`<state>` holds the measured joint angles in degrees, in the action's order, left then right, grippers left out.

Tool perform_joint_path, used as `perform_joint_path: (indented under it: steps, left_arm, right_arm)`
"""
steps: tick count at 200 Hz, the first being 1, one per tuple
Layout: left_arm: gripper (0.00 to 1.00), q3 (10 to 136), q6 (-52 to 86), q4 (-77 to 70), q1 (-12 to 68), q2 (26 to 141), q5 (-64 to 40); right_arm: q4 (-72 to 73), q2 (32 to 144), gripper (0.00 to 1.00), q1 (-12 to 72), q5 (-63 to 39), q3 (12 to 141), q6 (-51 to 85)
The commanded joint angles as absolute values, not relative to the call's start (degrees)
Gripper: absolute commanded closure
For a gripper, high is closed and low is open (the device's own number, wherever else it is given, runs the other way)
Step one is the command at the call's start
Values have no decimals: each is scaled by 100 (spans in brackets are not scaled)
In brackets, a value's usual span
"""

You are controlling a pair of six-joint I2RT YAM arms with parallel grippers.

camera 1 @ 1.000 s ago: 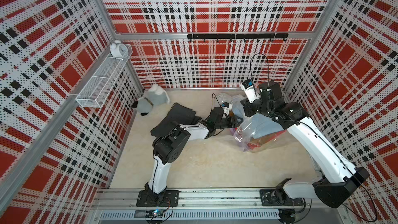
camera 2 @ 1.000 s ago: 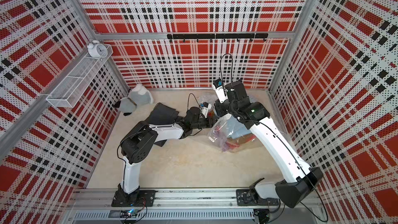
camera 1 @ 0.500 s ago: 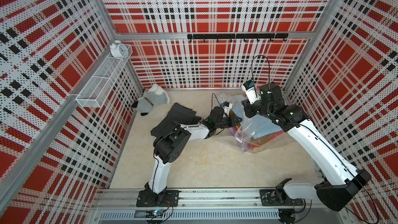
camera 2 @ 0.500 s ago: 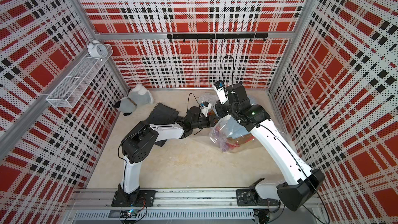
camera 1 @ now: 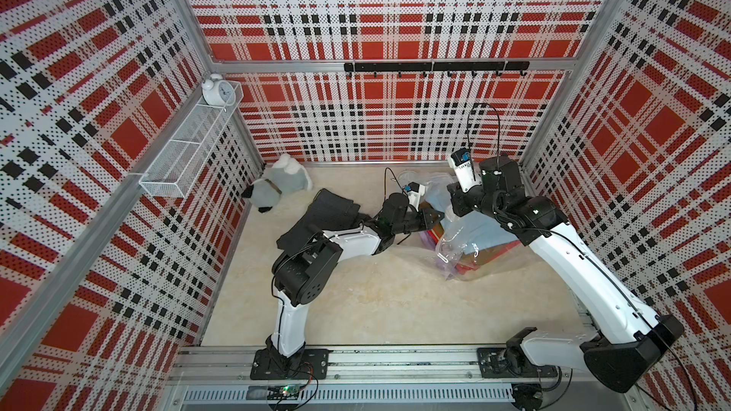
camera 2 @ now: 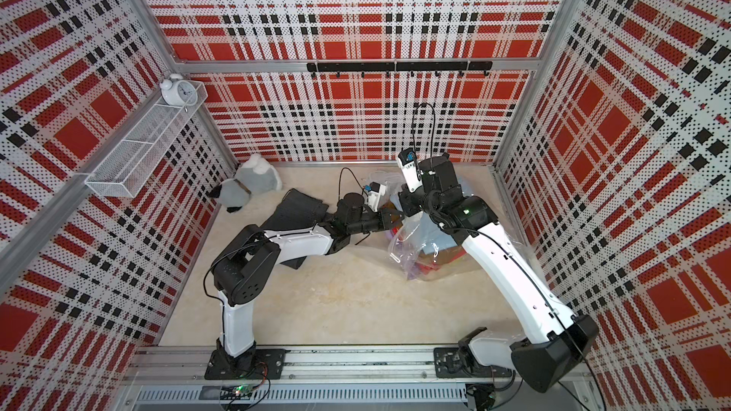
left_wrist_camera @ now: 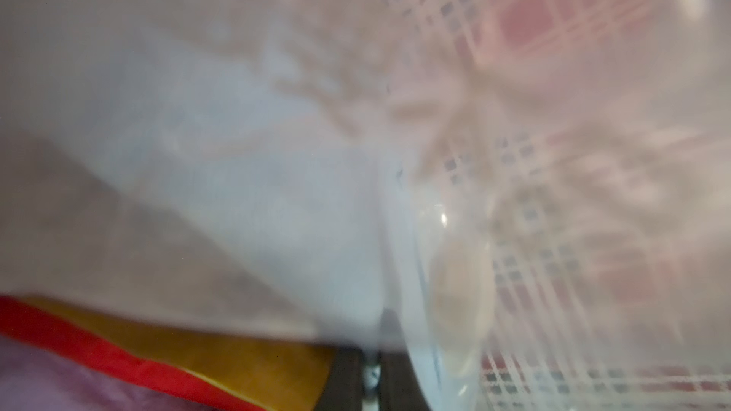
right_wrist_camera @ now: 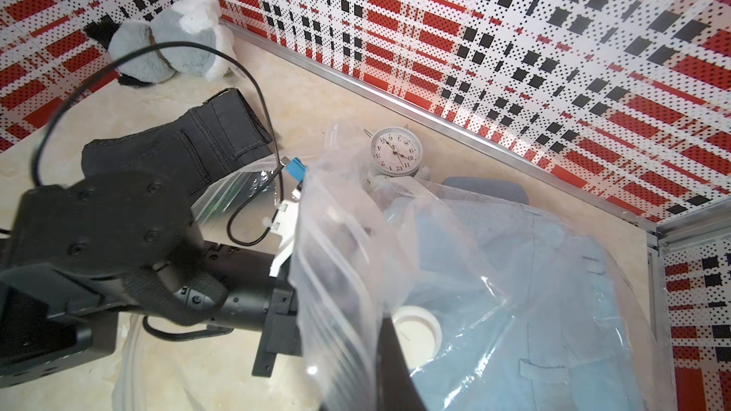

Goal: Take the trousers out of the vacuum bag
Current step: Take out the trousers from the vacuum bag.

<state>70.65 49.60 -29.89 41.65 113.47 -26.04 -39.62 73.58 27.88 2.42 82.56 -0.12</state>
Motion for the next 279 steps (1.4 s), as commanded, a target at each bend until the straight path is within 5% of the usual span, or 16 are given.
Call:
perform_joint_path:
  steps: [1, 132, 152, 182, 197, 244, 279]
  left_arm:
    - [100, 7176, 4975, -3214, 4096, 10785, -2432]
    - [100, 5849, 4619, -2652, 3964, 9800, -1826]
    - [89, 5809, 4636, -2745, 3964, 9852, -1819]
    - [53, 5715, 4744, -3005, 3973, 9939, -1876]
    - [43, 5659, 4837, -3155, 3981, 10024, -1921]
    - [29, 5625, 5049, -3287, 4067, 10259, -1908]
    - [28, 5689, 5166, -3308, 4178, 10452, -1968]
  right_arm:
    - [-3799, 7199, 100, 2676, 168, 8170, 55]
    - [-3735, 7180, 100, 2512, 18, 8103, 75]
    - [-3735, 7207, 100, 2512, 8, 8138, 67]
    - [-3755, 7216, 100, 2513, -13, 8204, 55]
    - [-3784, 7216, 100, 2513, -26, 8256, 39]
    - [-3867, 7185, 100, 2508, -35, 8374, 15]
    - [-3885, 7178, 100, 2514, -44, 8349, 24]
